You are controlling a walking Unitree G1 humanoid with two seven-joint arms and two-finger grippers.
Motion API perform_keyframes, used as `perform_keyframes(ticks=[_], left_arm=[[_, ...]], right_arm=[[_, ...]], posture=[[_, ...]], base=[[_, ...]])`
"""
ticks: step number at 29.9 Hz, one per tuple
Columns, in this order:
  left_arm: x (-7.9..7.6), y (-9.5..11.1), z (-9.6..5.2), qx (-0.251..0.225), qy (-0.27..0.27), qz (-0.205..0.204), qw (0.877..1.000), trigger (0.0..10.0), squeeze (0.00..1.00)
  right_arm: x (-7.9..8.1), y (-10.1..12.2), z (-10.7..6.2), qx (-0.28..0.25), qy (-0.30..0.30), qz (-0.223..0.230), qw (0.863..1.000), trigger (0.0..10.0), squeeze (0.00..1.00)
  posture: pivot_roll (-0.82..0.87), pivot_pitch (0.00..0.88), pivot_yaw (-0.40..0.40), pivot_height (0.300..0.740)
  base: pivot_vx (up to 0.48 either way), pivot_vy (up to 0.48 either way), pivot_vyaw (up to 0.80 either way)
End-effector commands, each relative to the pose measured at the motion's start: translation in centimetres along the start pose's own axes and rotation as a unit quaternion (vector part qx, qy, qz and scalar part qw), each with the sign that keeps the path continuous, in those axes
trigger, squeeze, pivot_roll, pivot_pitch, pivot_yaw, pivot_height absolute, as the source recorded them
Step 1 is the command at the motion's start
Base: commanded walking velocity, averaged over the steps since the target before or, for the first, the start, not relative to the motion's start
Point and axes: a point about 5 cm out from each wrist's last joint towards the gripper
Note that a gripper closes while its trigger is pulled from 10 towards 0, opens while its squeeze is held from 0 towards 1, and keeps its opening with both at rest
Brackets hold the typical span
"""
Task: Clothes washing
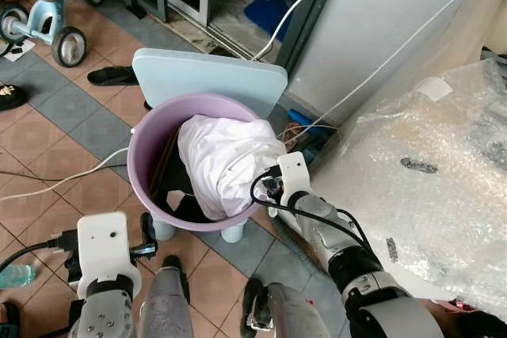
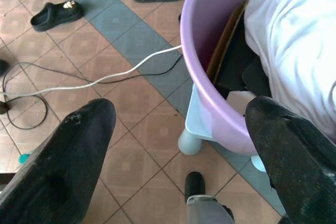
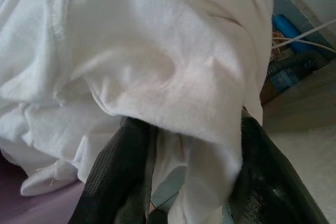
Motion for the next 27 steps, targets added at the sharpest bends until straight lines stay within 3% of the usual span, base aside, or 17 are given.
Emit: perform_keyframes(ticks=[1,18,27], left_arm=[[-0.1,-0.7,0.0,0.020,0.005,0.004,1.000,10.0,0.00],[-0.5,0.1,2.4,-0.006,0.015,0.003,1.000,10.0,0.00],[-1.1,1.4,5.7,-0.045,0.016,-0.003,0.999,10.0,0.00]], right_arm=[[-1.1,-0.6,-0.2,0.007,-0.021,0.013,1.000,0.0,0.00],[-0.9,1.3,-0.5,-0.055,0.024,0.074,0.995,0.0,0.00],[-0.8,3.8,-1.5,-0.117,0.054,0.120,0.984,0.0,0.00]], posture=[[0.20,0.275,-0.208,0.740],[0.17,0.188,-0.208,0.740],[0.12,0.046,-0.187,0.740]], base=[[0.000,0.000,0.00],[0.000,0.000,0.00],[0.000,0.000,0.00]])
Point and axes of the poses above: a point about 5 cm out from each wrist's last joint towards the gripper, its own z axis pointing out of the wrist towards the gripper, its own y axis along the axis of the wrist's last joint, x = y × z, and after that the axes turned 13 degrees about z, right-handed
